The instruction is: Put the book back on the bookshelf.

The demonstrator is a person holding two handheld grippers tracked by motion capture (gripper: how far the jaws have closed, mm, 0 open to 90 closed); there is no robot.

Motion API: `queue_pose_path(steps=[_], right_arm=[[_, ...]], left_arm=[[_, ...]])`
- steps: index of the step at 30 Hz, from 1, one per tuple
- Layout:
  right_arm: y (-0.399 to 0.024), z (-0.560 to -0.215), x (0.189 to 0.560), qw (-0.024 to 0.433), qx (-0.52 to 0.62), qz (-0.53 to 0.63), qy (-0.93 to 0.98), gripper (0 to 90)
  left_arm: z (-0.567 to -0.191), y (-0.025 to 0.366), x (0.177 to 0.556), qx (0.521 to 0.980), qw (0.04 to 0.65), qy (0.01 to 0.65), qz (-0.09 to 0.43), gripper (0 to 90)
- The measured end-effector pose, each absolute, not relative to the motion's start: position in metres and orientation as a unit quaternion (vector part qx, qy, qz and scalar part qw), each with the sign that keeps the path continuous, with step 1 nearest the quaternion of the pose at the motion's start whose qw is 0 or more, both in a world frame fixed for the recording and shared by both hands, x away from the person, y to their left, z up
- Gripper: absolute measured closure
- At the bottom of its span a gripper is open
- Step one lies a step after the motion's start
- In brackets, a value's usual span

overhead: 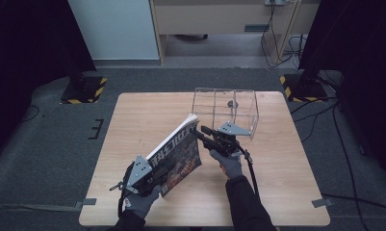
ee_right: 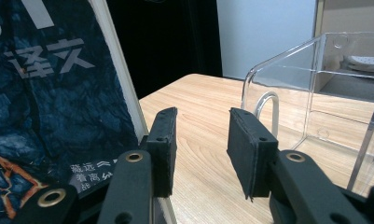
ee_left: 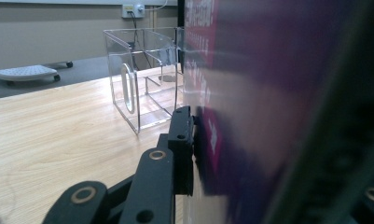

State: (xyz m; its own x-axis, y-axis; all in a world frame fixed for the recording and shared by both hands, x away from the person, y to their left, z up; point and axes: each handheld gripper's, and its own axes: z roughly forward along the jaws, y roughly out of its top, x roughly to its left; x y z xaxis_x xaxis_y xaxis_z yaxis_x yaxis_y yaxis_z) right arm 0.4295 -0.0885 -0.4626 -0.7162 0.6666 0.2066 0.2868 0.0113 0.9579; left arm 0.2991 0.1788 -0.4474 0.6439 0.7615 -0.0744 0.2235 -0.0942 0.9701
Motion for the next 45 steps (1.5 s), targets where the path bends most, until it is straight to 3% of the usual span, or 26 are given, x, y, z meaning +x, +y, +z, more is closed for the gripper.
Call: queue_pose_path(steps=[11,29,45], right_arm=[[-0.088,-0.464,0.429,0.163,0.352,0.602,0.698,59.2],[-0.117,-0.469,0.422,0.183,0.389,0.552,0.714,43.9],[-0.157,-0.46,0.4,0.202,0.384,0.515,0.739,37.9]], left_arm=[[-0.439,0.175,0.298,0.698,0.56,0.37,0.25,81.2],[-0.421,0.174,0.307,0.713,0.544,0.378,0.228,81.8],[-0.407,0.185,0.314,0.711,0.54,0.395,0.216,81.9]])
